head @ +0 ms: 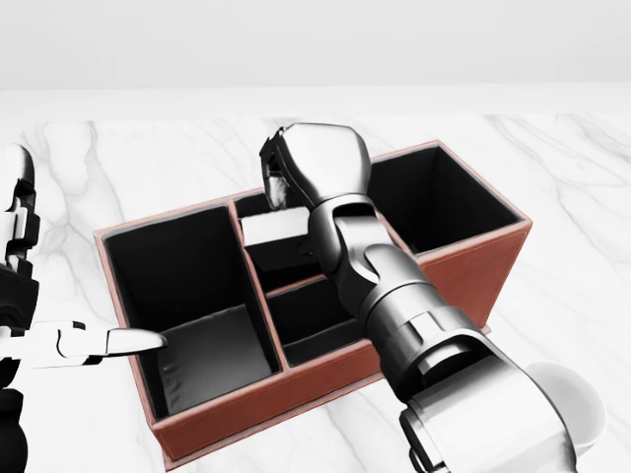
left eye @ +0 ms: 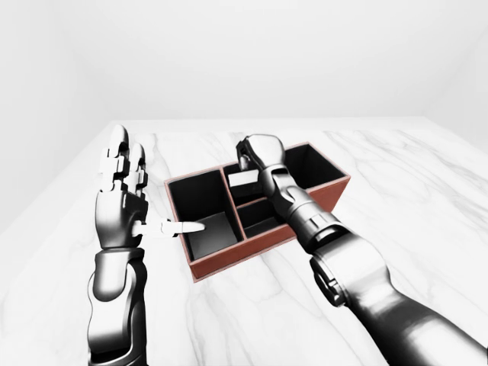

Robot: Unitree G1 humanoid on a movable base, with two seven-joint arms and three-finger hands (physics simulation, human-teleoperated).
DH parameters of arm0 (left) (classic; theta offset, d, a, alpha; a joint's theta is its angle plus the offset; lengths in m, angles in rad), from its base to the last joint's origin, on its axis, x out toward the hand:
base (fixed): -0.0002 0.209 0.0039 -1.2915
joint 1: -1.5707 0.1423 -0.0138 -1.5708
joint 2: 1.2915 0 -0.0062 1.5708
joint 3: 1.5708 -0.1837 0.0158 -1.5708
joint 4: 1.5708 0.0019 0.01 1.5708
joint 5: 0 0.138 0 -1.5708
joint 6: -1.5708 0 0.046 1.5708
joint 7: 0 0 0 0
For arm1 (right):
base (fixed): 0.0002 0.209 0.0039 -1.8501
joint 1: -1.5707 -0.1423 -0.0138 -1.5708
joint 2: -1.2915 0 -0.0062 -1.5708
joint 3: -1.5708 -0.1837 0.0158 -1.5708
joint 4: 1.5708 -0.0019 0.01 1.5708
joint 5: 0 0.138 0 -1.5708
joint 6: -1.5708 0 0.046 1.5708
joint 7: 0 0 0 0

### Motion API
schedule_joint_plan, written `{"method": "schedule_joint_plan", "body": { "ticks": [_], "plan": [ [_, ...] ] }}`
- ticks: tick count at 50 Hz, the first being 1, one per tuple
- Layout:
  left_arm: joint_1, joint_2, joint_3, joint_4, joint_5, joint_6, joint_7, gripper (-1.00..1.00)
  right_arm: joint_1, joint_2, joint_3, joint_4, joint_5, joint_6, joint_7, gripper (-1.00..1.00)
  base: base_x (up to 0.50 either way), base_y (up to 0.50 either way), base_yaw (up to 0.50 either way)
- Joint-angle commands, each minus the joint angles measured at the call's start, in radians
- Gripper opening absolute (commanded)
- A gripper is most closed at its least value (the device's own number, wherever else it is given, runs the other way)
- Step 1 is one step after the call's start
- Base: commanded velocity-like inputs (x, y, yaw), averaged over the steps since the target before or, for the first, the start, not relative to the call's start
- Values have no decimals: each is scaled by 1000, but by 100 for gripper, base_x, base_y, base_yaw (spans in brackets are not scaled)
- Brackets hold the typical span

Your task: Pick up the book and place it in the front compartment of the caddy.

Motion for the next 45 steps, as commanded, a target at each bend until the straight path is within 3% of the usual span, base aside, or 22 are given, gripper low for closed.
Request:
{"method": "schedule_joint_plan", "body": {
  "ticks": [1,23,24,25,45],
  "plan": [
    [4,0,-2,-4,0,0,0,100,0,9,-20,-15,-19,0,-26,-100,0,0,0],
    [3,-1,-3,0,2,0,-3,99,9,4,-20,-10,-28,0,-26,-100,0,0,0],
    [3,-1,-3,3,2,0,-3,100,9,4,-22,-11,-27,0,-26,-41,0,0,0],
    [2,0,-2,-1,1,0,-3,100,8,5,-22,-12,-27,0,-26,100,0,0,0],
    [5,-3,-6,-3,1,0,-4,100,10,2,-22,-14,-24,0,-26,100,0,0,0]
  ]
}}
